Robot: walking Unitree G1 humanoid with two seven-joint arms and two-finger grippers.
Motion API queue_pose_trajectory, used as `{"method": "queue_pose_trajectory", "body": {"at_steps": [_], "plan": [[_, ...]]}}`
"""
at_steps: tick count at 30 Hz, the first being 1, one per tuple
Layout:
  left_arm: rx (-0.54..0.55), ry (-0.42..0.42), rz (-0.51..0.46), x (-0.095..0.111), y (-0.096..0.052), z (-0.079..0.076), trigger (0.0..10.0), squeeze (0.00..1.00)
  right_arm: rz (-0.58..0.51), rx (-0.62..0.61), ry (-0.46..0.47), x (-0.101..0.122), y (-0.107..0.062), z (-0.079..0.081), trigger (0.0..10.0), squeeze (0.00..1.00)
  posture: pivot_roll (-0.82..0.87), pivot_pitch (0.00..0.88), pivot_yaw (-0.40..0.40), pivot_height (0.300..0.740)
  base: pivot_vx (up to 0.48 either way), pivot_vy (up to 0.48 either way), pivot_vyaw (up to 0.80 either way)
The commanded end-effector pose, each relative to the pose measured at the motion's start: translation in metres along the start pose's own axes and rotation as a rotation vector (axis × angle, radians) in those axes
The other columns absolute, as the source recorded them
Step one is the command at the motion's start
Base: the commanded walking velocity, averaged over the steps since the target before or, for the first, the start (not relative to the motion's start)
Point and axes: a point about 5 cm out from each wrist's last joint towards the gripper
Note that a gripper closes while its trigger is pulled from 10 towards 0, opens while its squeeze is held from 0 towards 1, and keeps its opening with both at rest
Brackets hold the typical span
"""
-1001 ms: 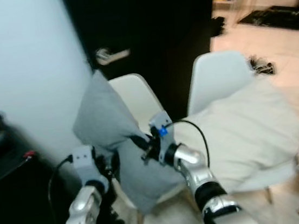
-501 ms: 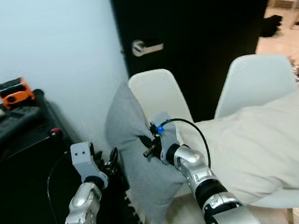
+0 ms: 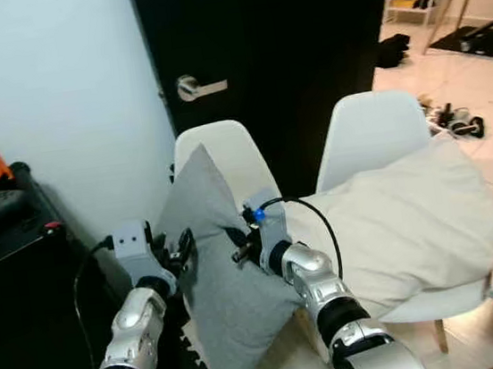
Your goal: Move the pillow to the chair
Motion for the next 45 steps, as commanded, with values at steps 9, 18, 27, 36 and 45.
{"method": "queue_pose_trajectory", "body": {"at_steps": [9,18,27,36,45], "plan": [[0.101,0.143,-0.043,0.02,0.003,0.032,10.0,0.0,-0.039,0.103,0.118,0.007,0.017,0.026,10.0,0.0,0.15,0.0,-0.018,0.705,0.0,0.0,0.0],[-0.049,0.084,-0.125,0.039,0.004,0.009,10.0,0.0,-0.104,-0.121,0.092,0.036,0.027,0.014,10.0,0.0,0.18,0.0,-0.023,0.665,0.0,0.0,0.0],[-0.073,0.078,-0.105,0.037,-0.003,-0.026,10.0,0.0,-0.125,-0.096,0.082,0.054,0.039,0.027,10.0,0.0,0.19,0.0,-0.022,0.625,0.0,0.0,0.0],[0.041,0.083,-0.099,0.047,-0.008,-0.018,10.0,0.0,-0.153,-0.127,0.126,0.064,0.046,0.032,10.0,0.0,0.22,0.057,-0.03,0.595,0.0,0.0,0.0],[0.179,0.233,-0.245,0.1,-0.004,0.013,10.0,0.0,-0.212,-0.121,0.217,0.079,0.048,0.035,10.0,0.0,0.25,0.127,-0.028,0.56,0.0,0.0,0.0]]}}
Point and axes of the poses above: a point about 5 cm out from each wrist's last joint towards the gripper, its own y axis pointing out of the wrist towards the gripper, its own x axis along the axis of the wrist's last joint, z = x × y, and after that the axes turned 14 degrees about y, right-handed
